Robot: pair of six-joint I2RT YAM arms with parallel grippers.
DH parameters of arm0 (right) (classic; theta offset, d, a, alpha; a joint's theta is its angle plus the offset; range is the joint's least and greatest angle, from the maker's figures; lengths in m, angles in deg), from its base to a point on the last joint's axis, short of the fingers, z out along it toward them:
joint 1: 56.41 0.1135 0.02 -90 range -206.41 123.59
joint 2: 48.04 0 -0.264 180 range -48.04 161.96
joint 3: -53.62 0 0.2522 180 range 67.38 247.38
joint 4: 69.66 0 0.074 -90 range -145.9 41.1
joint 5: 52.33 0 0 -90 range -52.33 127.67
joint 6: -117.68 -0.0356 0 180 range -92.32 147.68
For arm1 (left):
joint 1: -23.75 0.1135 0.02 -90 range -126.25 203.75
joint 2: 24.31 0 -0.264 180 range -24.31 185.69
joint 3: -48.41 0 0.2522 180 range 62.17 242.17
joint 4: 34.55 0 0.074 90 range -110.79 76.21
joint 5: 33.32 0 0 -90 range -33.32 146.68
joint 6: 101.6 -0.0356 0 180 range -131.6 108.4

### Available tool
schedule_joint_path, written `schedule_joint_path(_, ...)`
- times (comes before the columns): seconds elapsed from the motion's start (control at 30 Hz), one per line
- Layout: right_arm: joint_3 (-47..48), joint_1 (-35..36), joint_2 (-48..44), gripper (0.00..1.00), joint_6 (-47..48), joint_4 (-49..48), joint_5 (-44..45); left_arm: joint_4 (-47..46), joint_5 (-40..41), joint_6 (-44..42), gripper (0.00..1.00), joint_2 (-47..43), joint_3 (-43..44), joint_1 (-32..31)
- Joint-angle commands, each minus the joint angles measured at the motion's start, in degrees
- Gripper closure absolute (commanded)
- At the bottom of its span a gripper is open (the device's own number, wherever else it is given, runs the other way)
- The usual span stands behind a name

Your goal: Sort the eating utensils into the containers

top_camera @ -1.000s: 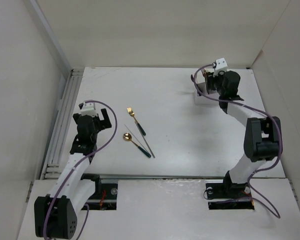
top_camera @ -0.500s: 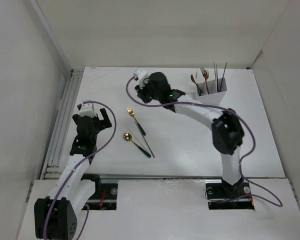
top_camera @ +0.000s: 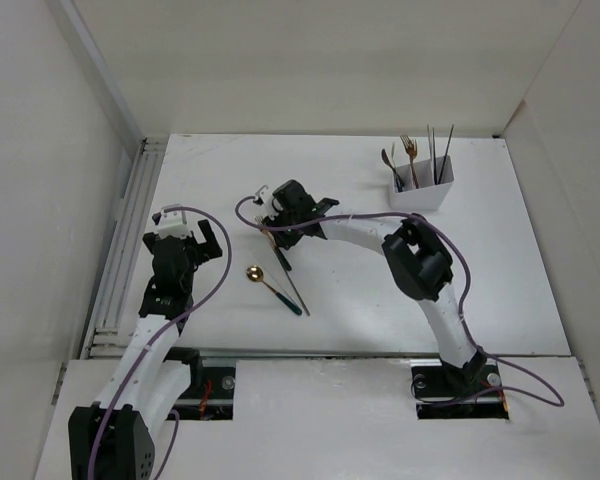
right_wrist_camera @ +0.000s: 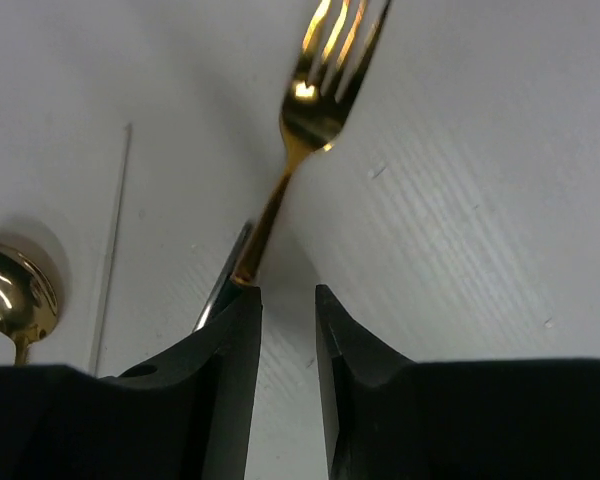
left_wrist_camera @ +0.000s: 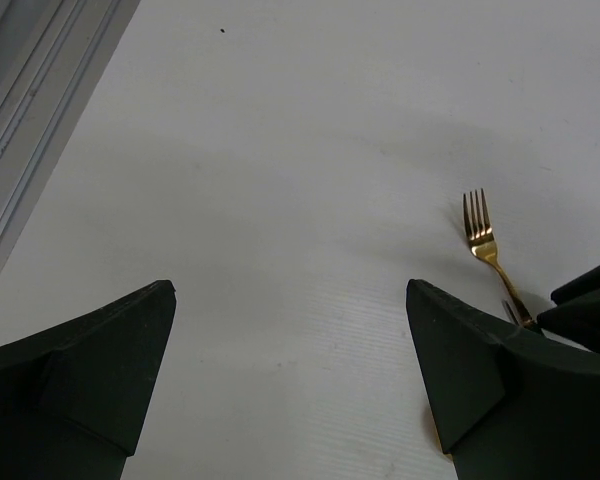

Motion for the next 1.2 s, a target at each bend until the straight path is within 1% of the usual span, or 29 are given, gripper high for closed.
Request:
schedule_joint_path(0.0, -3.5, 2.2, -3.5, 0.66, -3.5, -1.2, 0.2, -3.0, 0.5, 0.6, 0.00, -1.0, -0.5, 0.1)
schedule_joint_path(0.07, -6.4, 2.7, -4.3, 0.66, -4.7, -3.1, 0.2, -3.0, 0.5, 0.6, 0.00, -1.0, -0.5, 0.1)
schedule_joint_path(0.2, -8.5, 2.7, -6.2, 0.66, -6.6, -5.1, -0.4, -3.0, 0.5, 0.6, 0.00, -1.0, -1.0, 0.1)
schedule_joint_path(0.4, -8.5, 2.7, -8.4, 0.66, -7.2, -5.7, 2.2, -3.0, 0.5, 0.6, 0.00, -1.0, -1.0, 0.1)
schedule_joint_path(0.47, -9.0, 2.7, -10.2, 0.66, -5.7, -6.4, 1.7, -3.0, 0.5, 0.6, 0.00, -1.0, -1.0, 0.1)
schedule_joint_path(0.6, -9.0, 3.9, -10.2, 0.66, -3.2, -6.9, 0.7, -3.0, 0.5, 0.6, 0.00, -1.0, -1.0, 0.1)
schedule_joint_path(0.7, -8.5, 3.9, -8.0, 0.66, -2.7, -6.9, -1.0, -3.0, 0.0, 0.6, 0.00, -1.0, -1.0, 0.1)
schedule_joint_path(0.83, -7.3, 3.9, -5.3, 0.66, -2.1, -6.4, -1.0, -3.0, 0.0, 0.6, 0.00, -1.0, -1.0, 0.1)
schedule_joint_path(0.93, -4.3, 3.9, -2.9, 0.66, -1.5, -5.0, -1.0, -3.0, 0.0, 0.6, 0.00, -1.0, -1.0, 0.1)
schedule_joint_path(1.07, -3.7, 3.9, -2.3, 0.66, -1.4, -4.5, -1.5, -3.0, 0.0, 0.6, 0.00, -1.0, -1.0, 0.1)
schedule_joint_path(1.17, -3.7, 3.9, -1.8, 0.66, -1.4, -4.5, -0.3, -3.0, 0.0, 0.6, 0.00, -1.0, -1.0, 0.1)
